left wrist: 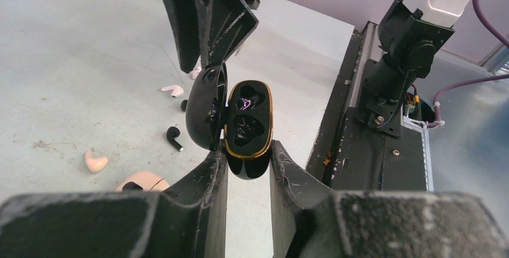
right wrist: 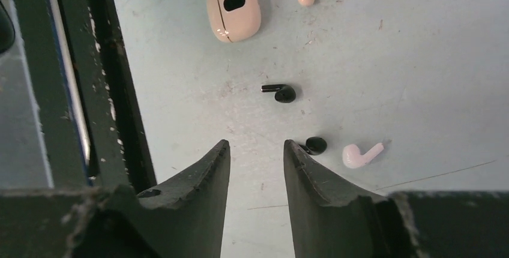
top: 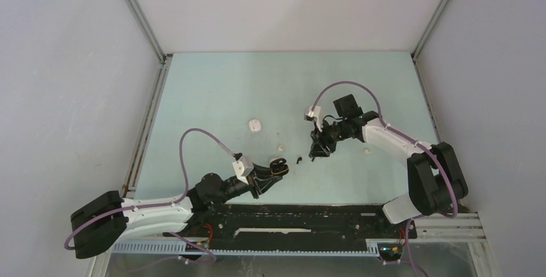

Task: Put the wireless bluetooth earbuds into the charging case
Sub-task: Pick up the earbud from the center of the board.

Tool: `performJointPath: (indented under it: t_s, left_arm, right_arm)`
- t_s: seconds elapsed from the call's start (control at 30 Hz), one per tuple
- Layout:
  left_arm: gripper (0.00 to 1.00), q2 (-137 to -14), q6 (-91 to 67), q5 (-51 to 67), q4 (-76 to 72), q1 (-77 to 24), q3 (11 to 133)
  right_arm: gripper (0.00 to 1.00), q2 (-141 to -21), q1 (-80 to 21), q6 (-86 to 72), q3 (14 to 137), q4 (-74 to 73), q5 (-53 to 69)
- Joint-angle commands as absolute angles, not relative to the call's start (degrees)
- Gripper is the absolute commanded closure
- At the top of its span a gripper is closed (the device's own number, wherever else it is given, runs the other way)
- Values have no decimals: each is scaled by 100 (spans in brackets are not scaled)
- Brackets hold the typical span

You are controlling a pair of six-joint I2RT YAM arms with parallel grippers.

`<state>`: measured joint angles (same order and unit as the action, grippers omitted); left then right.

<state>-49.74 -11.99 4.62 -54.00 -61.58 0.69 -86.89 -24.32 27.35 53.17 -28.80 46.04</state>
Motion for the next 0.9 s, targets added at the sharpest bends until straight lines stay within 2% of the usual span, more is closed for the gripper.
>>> performJointPath:
  t_s: [0.0, 0.3, 0.47, 0.63, 0.87]
  left_arm:
    - [100, -4795, -1209, 168, -5461, -6179, -94]
    - [100, -4446, -1300, -266, -5439, -6179, -357]
    - [100, -4203, -1276, -392, -5213, -6179, -392]
    - [100, -4000, -1249, -490, -5089, -6179, -452]
    - [100, -3960, -1263, -450, -5063, -6179, -457]
  right_arm:
    - [57, -8158, -2464, 3694, 5034, -2141, 4662]
    - [57, -8282, -2993, 4853, 4619, -1598, 2997]
    - [64, -8758, -3255, 3937, 5062, -1959, 1978]
    - [65, -8949, -3530, 2819, 5353, -2241, 1322]
    - [64, -9511, -3586, 1861, 5903, -2756, 1285]
